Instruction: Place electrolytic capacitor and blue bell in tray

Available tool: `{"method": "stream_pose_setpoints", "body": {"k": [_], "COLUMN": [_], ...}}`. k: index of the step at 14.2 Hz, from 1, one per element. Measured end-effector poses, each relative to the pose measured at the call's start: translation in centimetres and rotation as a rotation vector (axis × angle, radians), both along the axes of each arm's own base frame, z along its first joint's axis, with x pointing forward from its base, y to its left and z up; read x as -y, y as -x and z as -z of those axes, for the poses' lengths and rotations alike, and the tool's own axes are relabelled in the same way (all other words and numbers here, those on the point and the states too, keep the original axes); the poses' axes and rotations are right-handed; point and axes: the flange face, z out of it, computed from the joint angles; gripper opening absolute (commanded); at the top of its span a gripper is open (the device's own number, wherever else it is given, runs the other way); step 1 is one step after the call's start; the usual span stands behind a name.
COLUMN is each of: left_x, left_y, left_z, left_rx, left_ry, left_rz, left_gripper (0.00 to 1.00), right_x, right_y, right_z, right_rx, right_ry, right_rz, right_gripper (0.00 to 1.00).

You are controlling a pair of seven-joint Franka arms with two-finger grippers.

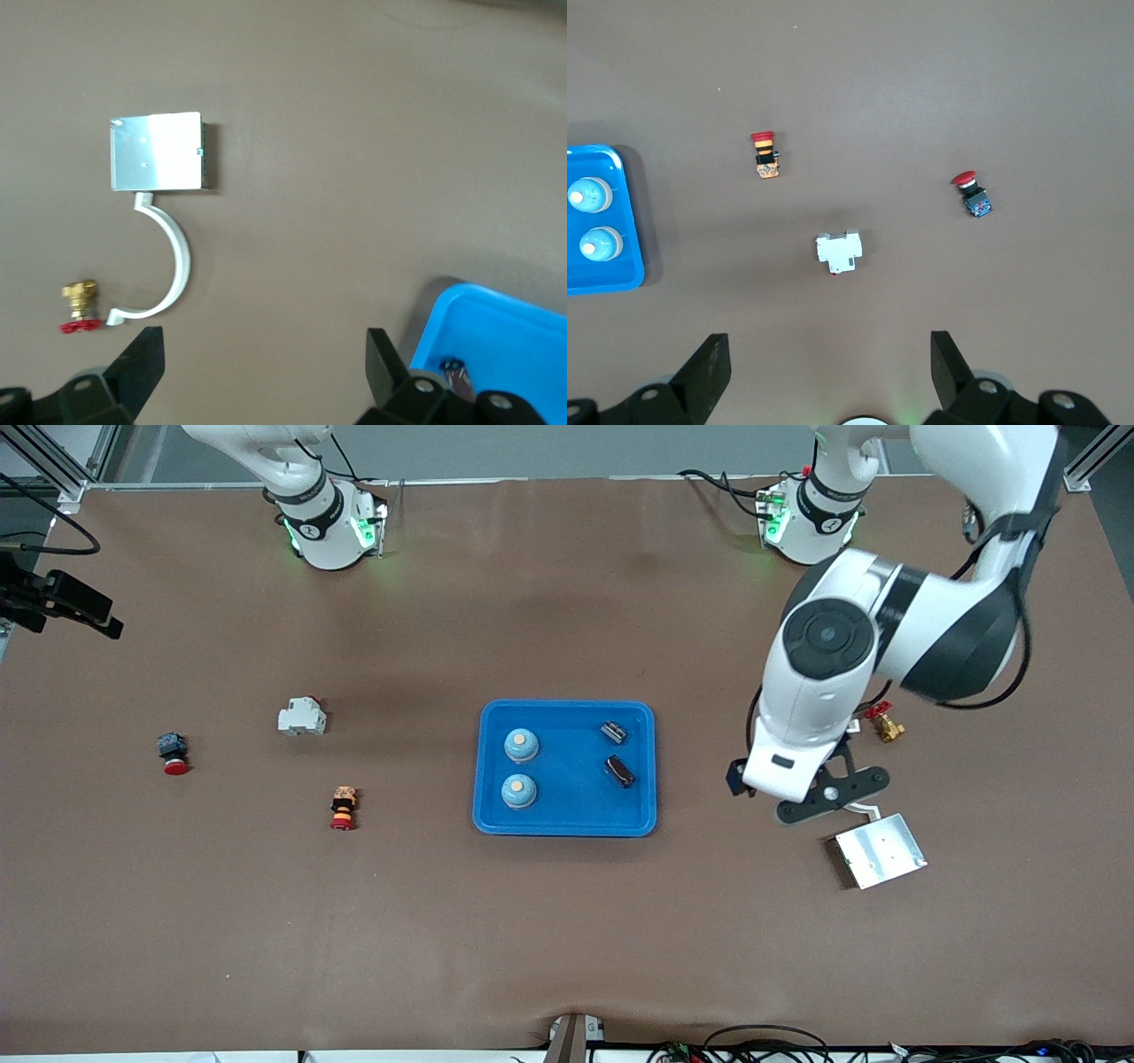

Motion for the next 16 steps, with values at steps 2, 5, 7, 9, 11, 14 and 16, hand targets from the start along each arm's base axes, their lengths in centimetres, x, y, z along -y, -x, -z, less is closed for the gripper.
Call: {"method": "stream_pose_setpoints", "body": {"k": [2, 5, 7, 9, 11, 14, 16], "left_x": [-0.8, -5.4, -9.8, -13.7, -16.7, -18.8, -19.0], "left_y": [0.7, 0.5, 0.7, 1.9, 3.2, 6.0, 8.3], "left_z": [-2.6, -6.2, -8.7, -10.9, -12.7, -14.7, -15.6], "left_rx": [-0.002, -0.020, -0.031, -0.047, -0.060, -0.097, -0.101], "left_ry": [0.014, 0.082, 0.116, 0.138, 0.161, 0.165, 0.175], "left_rz": [0.040, 0.098, 0.145, 0.163, 0.169, 0.235, 0.250], "left_gripper": [1.00, 1.00, 1.00, 1.00, 1.00, 1.00, 1.00], "right_x": [0.0, 0.0, 0.0, 0.0, 0.0, 0.0, 0.0], "right_y": [-0.1, -0.1, -0.2, -0.2, -0.3, -0.4, -0.5], "right_z": [0.0, -0.1, -0.1, -0.1, -0.2, -0.2, -0.3], "right_rx": [0.004, 0.009, 0.014, 0.015, 0.020, 0.032, 0.044], "right_ry": [0.000, 0.001, 0.001, 0.001, 0.001, 0.002, 0.002], "right_rz": [0.000, 0.000, 0.000, -0.001, -0.001, -0.005, -0.021], "right_gripper": [1.00, 1.00, 1.00, 1.00, 1.00, 1.00, 1.00]}}
